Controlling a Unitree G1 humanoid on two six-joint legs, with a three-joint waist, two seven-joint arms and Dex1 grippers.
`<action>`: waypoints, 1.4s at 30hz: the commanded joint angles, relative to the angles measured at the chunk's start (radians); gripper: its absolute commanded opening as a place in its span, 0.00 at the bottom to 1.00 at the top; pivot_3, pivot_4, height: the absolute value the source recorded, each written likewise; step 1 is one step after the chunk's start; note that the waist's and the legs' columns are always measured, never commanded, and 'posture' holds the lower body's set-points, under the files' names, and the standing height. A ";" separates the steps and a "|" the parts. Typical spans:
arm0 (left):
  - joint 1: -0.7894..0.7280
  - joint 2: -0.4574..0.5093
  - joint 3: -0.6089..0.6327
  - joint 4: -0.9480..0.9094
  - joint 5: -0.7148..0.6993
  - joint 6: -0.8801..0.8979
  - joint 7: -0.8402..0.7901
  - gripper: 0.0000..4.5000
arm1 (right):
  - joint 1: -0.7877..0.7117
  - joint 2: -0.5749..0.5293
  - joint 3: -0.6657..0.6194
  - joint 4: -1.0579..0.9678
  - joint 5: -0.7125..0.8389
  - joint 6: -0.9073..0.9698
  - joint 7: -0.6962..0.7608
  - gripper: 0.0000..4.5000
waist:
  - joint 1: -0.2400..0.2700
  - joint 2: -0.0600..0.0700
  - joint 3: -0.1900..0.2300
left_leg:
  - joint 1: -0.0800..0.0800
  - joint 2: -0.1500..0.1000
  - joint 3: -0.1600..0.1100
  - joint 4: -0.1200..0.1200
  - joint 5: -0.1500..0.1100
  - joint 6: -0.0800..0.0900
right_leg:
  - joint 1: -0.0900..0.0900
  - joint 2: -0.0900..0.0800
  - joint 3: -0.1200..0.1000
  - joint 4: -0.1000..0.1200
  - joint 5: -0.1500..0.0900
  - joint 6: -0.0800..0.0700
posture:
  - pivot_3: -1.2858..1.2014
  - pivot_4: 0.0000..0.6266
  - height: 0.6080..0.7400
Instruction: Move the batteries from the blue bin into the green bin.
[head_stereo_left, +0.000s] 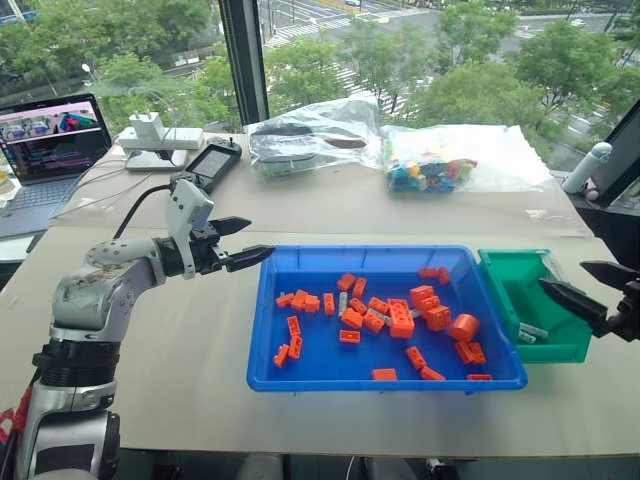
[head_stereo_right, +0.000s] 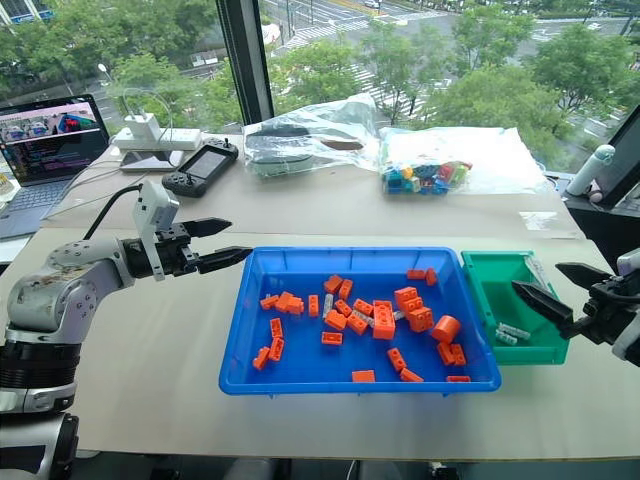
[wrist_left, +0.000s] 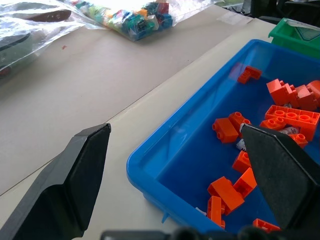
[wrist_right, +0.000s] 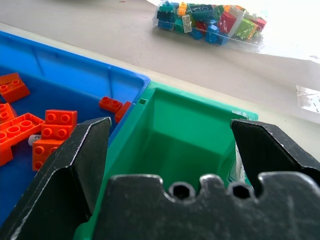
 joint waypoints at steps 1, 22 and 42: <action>-0.033 0.015 0.013 -0.016 -0.013 -0.007 -0.019 1.00 | -0.005 -0.031 -0.016 -0.031 0.008 -0.022 0.002 0.99 | -0.001 0.000 0.000 | 0.000 0.000 0.000 0.000 0.000 0.000 | 0.000 0.000 0.000 0.000 0.000 0.000 | 0.52 0.24 0.94; -0.238 0.217 -0.264 -0.140 -0.031 0.107 -0.462 1.00 | -0.332 -0.319 0.483 -0.433 0.215 0.446 -0.227 0.99 | 0.001 0.002 0.000 | -0.003 0.000 -0.001 0.000 0.000 0.000 | 0.001 0.001 0.000 -0.005 0.000 -0.001 | 0.52 0.24 0.94; -0.214 0.152 -0.231 -0.132 -0.001 0.069 -0.358 1.00 | -0.548 0.060 0.561 -0.283 0.173 0.904 -0.512 0.99 | 0.002 0.001 0.001 | -0.004 -0.001 -0.003 0.001 0.000 0.001 | -0.001 0.001 -0.001 0.002 -0.001 -0.001 | 0.52 0.24 0.94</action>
